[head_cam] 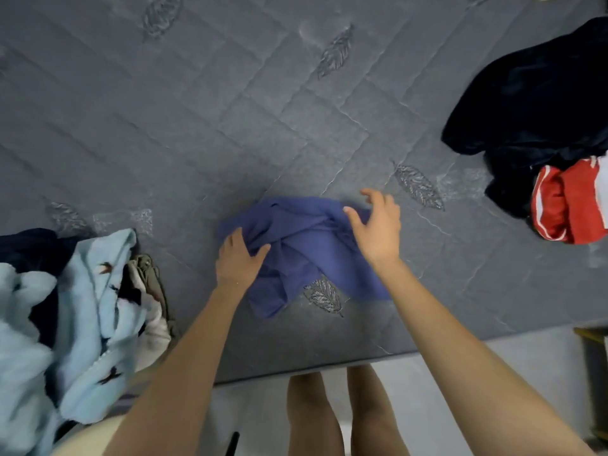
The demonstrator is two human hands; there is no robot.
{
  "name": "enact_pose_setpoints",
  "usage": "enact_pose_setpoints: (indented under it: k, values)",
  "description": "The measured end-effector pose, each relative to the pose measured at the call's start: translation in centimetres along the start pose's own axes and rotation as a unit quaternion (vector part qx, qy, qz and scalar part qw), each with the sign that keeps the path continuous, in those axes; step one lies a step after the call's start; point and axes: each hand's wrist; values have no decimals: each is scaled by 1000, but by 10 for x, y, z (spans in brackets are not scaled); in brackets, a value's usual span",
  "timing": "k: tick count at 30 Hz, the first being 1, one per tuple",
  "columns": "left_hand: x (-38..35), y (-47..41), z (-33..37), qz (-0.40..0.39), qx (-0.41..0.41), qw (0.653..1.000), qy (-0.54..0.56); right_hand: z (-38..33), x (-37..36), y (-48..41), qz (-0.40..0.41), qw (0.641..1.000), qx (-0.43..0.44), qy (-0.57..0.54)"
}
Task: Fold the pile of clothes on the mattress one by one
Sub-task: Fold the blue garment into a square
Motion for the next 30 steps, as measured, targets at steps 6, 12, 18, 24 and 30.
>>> enact_pose_setpoints:
  k: [6, 12, 18, 24, 30]
  values:
    - [-62, 23, -33, 58, 107, 991, 48, 27, -62, 37, -109, 988, 95, 48]
    - [-94, 24, -31, 99, 115, 981, 122, 23, -81, 45, -167, 973, 150, 48]
    - [-66, 27, -3, 148, 235, 835, 475, -2, -58, 32, -158, 966, 202, 32]
    - [-14, 48, 28, 121, 57, 900, 416, -39, -22, 35, -236, 934, 265, 27]
    - [76, 94, 113, 125, -167, 931, 301, -95, 43, 48, -255, 924, 285, -17]
Point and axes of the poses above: each hand's wrist, its own y-axis away from the middle knuckle, its own x-axis out of the back of the hand, z = x × y, and after that the axes turned 12 degrees about y, right-handed
